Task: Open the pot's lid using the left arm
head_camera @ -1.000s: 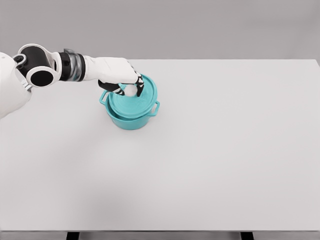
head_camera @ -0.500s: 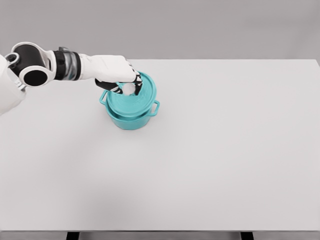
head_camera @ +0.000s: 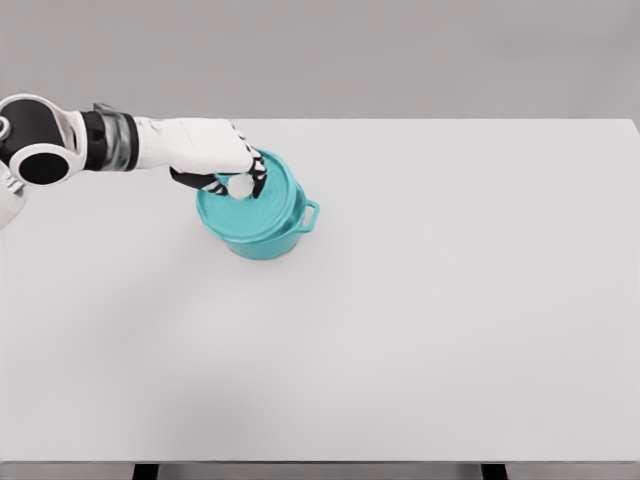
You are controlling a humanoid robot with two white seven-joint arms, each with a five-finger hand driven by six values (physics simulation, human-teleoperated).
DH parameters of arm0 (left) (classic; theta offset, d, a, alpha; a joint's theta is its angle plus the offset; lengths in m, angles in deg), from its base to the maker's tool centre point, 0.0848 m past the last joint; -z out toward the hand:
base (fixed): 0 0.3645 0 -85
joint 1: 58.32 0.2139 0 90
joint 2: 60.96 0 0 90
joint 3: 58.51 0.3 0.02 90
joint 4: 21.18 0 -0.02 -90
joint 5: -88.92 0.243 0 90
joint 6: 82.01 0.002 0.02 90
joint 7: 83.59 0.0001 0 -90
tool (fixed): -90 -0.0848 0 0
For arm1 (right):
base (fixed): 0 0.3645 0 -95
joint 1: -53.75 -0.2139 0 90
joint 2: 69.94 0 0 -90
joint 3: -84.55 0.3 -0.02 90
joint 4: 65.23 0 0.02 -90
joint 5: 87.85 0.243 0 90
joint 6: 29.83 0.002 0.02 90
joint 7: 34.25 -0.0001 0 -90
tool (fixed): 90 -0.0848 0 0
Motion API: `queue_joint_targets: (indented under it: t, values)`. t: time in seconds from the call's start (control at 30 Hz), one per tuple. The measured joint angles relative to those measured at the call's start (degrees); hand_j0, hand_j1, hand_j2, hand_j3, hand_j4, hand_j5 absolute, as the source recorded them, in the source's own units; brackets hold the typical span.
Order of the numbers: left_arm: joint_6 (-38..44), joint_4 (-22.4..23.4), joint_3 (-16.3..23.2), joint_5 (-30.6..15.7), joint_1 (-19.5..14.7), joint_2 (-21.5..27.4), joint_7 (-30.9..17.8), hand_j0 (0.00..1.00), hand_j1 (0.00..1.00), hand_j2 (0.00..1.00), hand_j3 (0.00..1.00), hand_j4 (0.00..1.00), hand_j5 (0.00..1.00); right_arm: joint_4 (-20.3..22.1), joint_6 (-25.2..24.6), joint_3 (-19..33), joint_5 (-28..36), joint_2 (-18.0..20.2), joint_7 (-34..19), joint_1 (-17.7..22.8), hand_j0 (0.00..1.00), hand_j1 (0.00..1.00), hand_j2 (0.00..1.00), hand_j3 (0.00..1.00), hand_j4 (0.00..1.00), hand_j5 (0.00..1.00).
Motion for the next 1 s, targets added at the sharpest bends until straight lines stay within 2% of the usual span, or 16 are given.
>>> queue_joint_targets:
  t: [1.0]
  values:
    - [0.02,-2.05,-3.37,0.13,4.48,7.25,0.0,0.51,0.51,0.51,0.51,0.51,0.51,0.0,0.0,0.0,0.0,0.0,0.0,0.0,1.0,1.0,1.0,1.0,1.0,1.0]
